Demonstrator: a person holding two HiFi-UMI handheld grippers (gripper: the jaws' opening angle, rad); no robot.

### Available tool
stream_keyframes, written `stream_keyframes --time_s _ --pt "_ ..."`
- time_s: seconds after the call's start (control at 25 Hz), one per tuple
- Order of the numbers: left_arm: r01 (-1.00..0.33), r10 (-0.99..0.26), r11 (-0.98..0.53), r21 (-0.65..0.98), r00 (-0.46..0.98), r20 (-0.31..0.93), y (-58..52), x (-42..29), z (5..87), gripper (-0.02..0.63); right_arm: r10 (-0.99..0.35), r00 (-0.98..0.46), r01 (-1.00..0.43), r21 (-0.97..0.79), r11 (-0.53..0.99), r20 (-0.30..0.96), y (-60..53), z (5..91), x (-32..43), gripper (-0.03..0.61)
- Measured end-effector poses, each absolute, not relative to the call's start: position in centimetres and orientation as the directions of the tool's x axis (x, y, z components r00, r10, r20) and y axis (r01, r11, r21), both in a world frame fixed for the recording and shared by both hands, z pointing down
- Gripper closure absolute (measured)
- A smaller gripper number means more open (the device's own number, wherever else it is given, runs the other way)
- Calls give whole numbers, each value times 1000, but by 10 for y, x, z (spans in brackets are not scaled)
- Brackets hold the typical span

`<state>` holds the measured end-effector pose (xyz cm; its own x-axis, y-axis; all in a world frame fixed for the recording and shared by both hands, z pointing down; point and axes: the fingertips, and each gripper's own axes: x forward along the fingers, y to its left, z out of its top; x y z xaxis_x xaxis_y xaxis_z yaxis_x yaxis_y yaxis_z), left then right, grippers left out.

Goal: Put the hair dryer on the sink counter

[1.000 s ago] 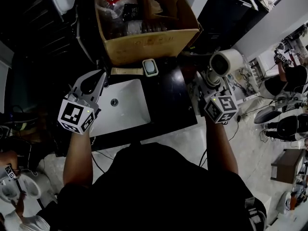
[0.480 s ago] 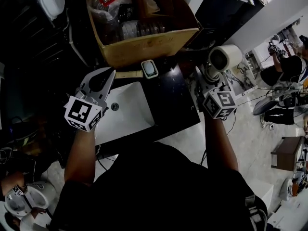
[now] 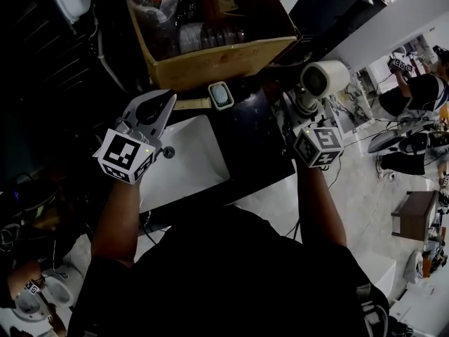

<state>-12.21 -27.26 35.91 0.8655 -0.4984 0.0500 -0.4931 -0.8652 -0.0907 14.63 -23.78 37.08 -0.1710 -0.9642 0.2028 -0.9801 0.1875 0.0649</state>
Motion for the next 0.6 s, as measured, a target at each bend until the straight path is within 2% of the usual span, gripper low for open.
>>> stream_keyframes --time_s 0.6 --pt "-522 -534 -844 -123 841 93 -261 -104 355 600 -954 -231 -969 43 244 193 -244 375 157 406"
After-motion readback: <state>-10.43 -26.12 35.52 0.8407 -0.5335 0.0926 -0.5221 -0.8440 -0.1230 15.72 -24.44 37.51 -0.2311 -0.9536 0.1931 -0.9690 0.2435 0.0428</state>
